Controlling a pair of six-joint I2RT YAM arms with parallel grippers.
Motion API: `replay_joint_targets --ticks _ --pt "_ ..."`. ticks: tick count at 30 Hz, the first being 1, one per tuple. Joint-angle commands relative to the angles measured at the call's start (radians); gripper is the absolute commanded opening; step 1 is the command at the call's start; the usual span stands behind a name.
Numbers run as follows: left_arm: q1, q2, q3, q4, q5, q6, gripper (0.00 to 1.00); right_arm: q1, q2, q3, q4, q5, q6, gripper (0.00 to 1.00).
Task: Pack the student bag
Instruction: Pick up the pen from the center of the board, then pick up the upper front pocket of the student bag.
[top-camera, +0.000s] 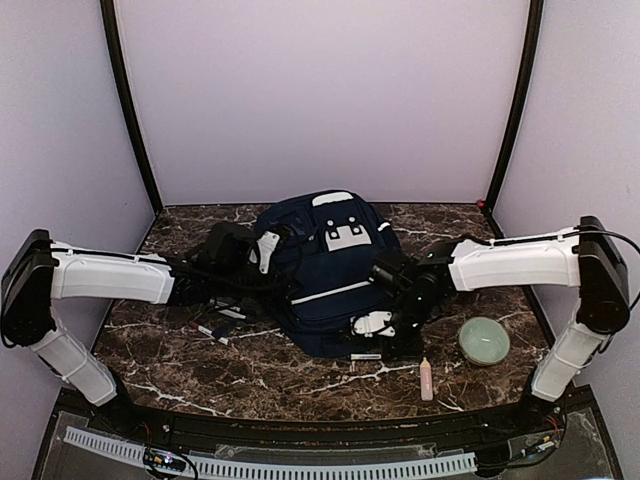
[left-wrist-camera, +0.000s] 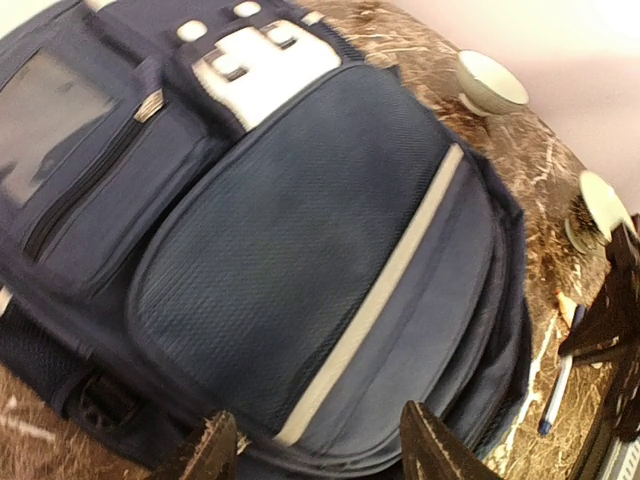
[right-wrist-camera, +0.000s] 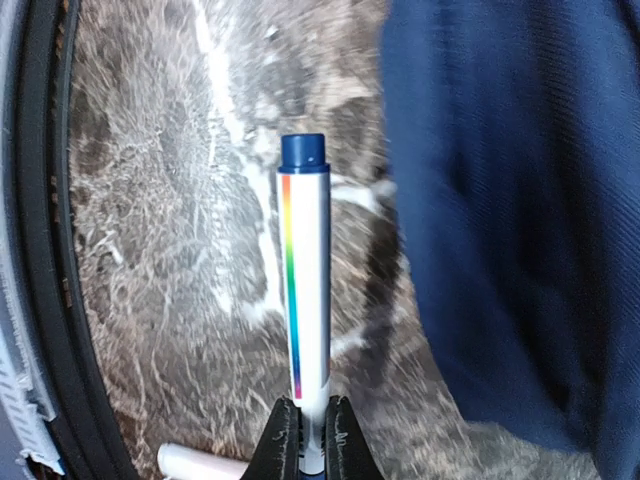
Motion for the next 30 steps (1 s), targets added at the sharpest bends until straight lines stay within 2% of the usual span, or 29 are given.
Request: replay_joint_targets --ticks 1,10,15,18,23,26,30 --pt "-0.058 0.048 0.117 -0.061 0.030 0.141 0.58 -0.117 -0.122 0.003 -0.072 -0.173 -0.015 0.02" --pt "-0.198 0.256 0.365 -0.245 -0.046 0.401 0.58 -0.414 -0.237 -0.059 -0.047 -0.360 0.031 0.02" --pt "-0.276 0.379 0.452 -0.317 -0.256 0.528 0.59 -0.525 -0.264 -0.076 -0.023 -0.417 0.054 0.02" --pt "-0.285 0.437 0.502 -0.363 -0.364 0.548 0.59 -0.553 -0.280 -0.094 0.005 -0.416 0.063 0.03" --pt "-0.302 0.473 0.516 -0.342 -0.498 0.586 0.58 -0.553 -0.289 -0.109 0.020 -0.435 0.075 0.03" --pt "-0.314 0.454 0.516 -0.354 -0.508 0.601 0.58 -0.553 -0.292 -0.111 0.021 -0.430 0.077 0.03" --pt "-0.319 0.339 0.473 -0.355 -0.418 0.618 0.58 -0.553 -0.298 -0.112 0.023 -0.431 0.078 0.03"
